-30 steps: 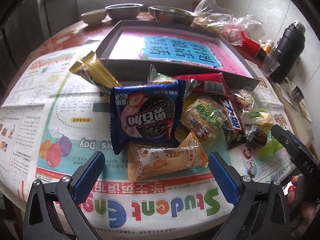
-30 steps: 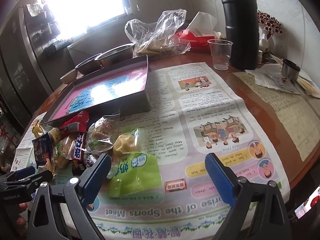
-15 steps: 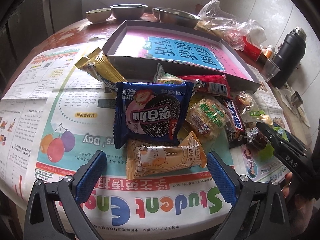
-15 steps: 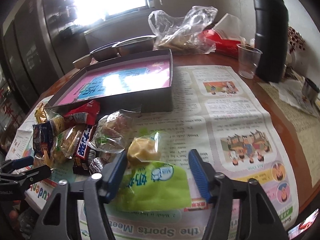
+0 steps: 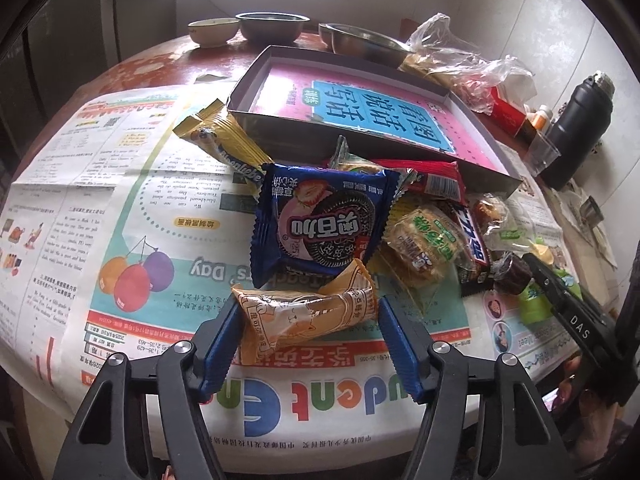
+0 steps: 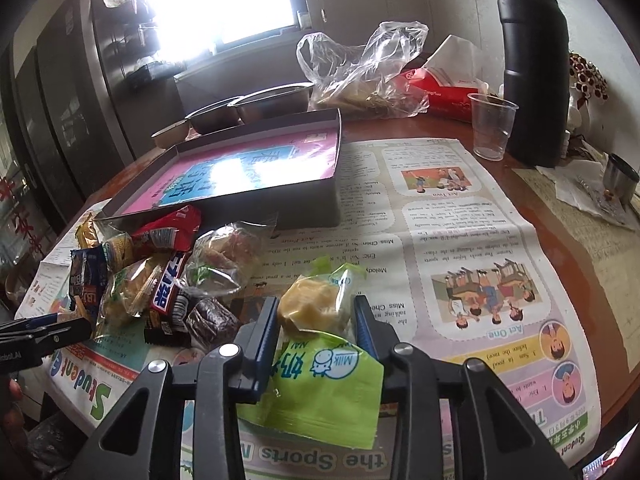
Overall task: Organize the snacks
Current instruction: 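Grasp the green snack packet with the right tool while the left tool grasps the orange pastry, then lift the green packet with the right tool while the left tool lifts the pastry toward the tray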
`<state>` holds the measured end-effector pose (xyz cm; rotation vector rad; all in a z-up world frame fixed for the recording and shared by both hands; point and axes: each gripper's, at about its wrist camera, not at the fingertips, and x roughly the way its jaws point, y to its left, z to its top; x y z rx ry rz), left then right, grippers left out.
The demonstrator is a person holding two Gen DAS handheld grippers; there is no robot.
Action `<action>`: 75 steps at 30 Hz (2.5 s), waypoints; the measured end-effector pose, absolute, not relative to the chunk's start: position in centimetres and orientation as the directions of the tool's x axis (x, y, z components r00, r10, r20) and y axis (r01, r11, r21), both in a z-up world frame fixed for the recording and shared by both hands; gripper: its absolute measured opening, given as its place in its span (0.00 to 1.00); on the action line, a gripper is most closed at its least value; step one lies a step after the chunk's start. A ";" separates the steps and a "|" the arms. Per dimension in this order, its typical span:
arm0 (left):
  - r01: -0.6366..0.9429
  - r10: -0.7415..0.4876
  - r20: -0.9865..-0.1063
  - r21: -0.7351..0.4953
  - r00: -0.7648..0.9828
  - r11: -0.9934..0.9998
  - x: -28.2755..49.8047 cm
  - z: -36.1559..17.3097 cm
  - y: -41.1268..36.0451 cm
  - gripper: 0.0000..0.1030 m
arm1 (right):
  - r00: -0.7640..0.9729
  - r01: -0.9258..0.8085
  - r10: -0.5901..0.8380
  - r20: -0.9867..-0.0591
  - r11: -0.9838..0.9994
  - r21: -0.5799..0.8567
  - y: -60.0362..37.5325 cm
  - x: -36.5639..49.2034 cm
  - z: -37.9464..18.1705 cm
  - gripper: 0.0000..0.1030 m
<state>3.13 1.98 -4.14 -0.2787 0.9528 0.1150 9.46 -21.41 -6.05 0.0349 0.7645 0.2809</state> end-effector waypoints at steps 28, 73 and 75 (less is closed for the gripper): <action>-0.172 -0.029 -0.721 -0.203 0.692 0.964 2.7 0.7 3.1 0.62 | 0.748 -0.237 0.300 -0.592 0.954 0.185 -21.8 8.4 -2.3 0.35; -0.119 -0.059 -0.776 -0.170 0.628 0.978 19.5 -1.0 5.8 0.63 | 0.680 -0.244 0.323 -0.658 0.946 0.212 -15.0 21.8 -2.2 0.35; -0.116 -0.060 -0.777 -0.169 0.626 0.979 19.7 -1.2 5.8 0.63 | 0.673 -0.238 0.319 -0.668 0.948 0.214 -14.9 22.1 -2.6 0.35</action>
